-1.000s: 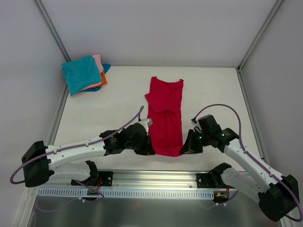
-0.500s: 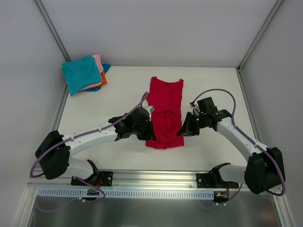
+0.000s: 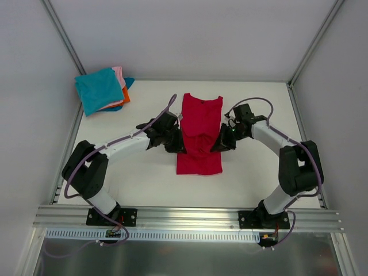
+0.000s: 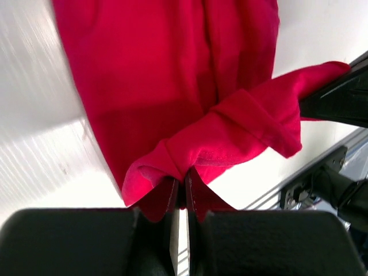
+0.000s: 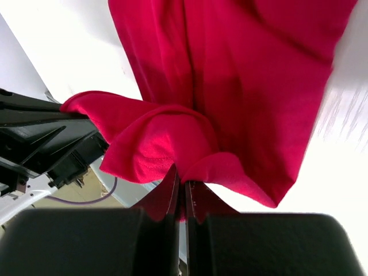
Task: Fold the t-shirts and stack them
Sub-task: Fold the folded rectangular tshirt in 1/3 of the way
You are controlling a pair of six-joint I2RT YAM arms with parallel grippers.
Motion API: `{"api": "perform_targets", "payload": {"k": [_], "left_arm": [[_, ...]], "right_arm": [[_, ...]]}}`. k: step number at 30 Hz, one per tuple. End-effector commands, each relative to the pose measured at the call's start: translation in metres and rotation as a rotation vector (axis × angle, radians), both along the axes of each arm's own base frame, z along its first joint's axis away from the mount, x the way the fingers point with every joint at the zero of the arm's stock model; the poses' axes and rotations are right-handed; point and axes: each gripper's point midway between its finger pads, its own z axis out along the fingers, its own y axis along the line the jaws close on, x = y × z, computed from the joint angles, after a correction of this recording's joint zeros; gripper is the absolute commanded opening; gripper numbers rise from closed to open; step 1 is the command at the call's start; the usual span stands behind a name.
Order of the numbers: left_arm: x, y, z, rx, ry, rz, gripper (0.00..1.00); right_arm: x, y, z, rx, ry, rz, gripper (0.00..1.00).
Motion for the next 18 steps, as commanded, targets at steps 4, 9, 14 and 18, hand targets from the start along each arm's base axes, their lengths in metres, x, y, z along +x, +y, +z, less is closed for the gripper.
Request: {"api": "perform_targets", "payload": {"k": [4,9,14,18], "left_arm": [[0.041,-0.012,-0.001,-0.052,0.016,-0.032,0.00],[0.062,-0.019,-0.010,-0.063,0.032,-0.026,0.41],[0.084,-0.005,0.002,-0.035,-0.064,0.038,0.99],[0.093,0.020,0.027,0.025,-0.202,0.111,0.99]], "right_arm": [[0.048,0.002,0.016,0.048,-0.067,0.010,0.00],[0.077,-0.008,0.005,-0.001,-0.071,-0.006,0.00],[0.111,-0.012,0.012,-0.017,-0.129,-0.010,0.99],[0.121,-0.018,0.026,-0.048,-0.175,-0.006,1.00]]}}
